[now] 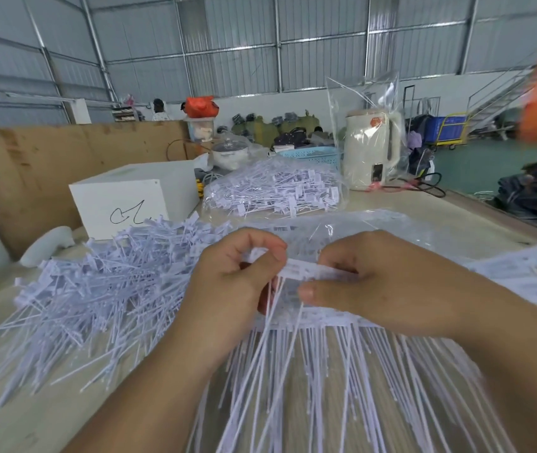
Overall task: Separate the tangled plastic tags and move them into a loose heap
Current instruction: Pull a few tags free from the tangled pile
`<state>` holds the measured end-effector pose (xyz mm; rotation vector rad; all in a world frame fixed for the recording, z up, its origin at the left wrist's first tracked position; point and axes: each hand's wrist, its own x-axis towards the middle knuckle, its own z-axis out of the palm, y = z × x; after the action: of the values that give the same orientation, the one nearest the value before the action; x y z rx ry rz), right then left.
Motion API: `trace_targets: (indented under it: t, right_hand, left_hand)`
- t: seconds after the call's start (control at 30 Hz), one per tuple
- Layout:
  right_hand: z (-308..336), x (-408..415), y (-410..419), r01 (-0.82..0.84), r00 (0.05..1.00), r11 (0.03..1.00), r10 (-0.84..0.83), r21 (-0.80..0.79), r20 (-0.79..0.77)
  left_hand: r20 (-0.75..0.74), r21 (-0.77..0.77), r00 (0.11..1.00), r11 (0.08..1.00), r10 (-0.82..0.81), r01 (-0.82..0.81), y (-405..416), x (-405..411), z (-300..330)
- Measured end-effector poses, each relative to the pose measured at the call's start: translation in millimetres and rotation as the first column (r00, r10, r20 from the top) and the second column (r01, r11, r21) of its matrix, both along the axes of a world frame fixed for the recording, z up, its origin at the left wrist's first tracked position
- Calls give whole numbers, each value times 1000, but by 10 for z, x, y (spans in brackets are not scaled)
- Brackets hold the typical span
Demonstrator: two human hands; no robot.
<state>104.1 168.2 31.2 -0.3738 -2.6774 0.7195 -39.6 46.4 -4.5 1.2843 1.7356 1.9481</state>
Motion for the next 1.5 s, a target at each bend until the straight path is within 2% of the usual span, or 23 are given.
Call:
trace_targets:
  t: [0.1,0.3,0.43,0.57,0.67,0.8,0.93,1.03,1.13,1.2,1.3,1.4,1.43,1.5]
  right_hand:
    - [23,13,-5,22,1000,999,-22,29,-11]
    - [-10,-7,-127,40,995,980,-22,196,-93]
    - [-15,-6,-125,51,990,976,-21,212,-138]
    - [1,10,-86,115,986,964,-82,239,-145]
    - [-1,6,-86,140,986,956,-110,257,-129]
    - [-10,-12,-18,92,993,979,-76,182,-95]
    - [-61,-33,6,68,992,995,-60,68,-109]
    - [-76,-58,25,61,971,998,-64,-18,-231]
    - [-88,-81,-5,51,921,997,-70,-59,-382]
    - [-106,-103,-46,53,882,995,-87,-86,-462]
    - [-162,-148,-103,96,845,995,-100,-34,-526]
    - [-198,-165,-158,216,808,968,-104,126,-580]
    - [-180,-149,-146,260,774,955,-119,142,-622]
    - [-136,-113,-70,280,713,957,-154,77,-684]
  left_hand:
    - [-29,30,999,999,22,-21,-1,5,12]
    - [23,16,994,994,-105,104,1,43,-17]
    - [-13,75,999,996,-49,49,-17,4,19]
    - [-14,179,996,980,89,-85,-48,-78,66]
    - [-78,135,988,983,134,-123,-38,-90,51]
    - [-14,91,1000,996,-10,12,-34,-84,58]
    - [-54,41,996,997,70,-68,-36,-114,56]
    - [27,78,994,991,109,-110,-21,-55,54]
    - [219,222,975,972,27,-77,18,63,53]
    - [287,309,958,946,2,-94,34,114,48]
    - [372,350,928,927,-6,-134,42,199,62]
    - [538,306,837,948,-94,-89,69,132,66]
    - [607,285,785,955,-120,-75,66,48,85]
    - [700,251,704,964,-121,-84,43,-132,120]
